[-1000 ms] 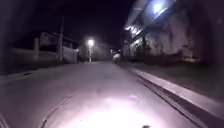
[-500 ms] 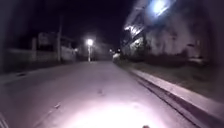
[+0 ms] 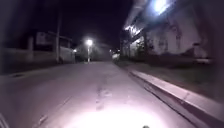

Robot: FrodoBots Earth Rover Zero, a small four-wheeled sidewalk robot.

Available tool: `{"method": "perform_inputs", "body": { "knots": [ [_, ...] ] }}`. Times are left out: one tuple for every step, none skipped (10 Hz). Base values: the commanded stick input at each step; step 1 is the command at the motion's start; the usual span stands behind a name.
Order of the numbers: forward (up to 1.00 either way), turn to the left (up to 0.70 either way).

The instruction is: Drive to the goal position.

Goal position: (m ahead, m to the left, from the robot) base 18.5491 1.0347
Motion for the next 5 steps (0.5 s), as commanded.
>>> {"method": "perform_inputs", "body": {
  "knots": [
    [0.7, 0.01],
    [0.7, 0.01],
    [0.7, 0.01],
    [0.7, 0.01],
    [0.7, 0.01]
  ]
}}
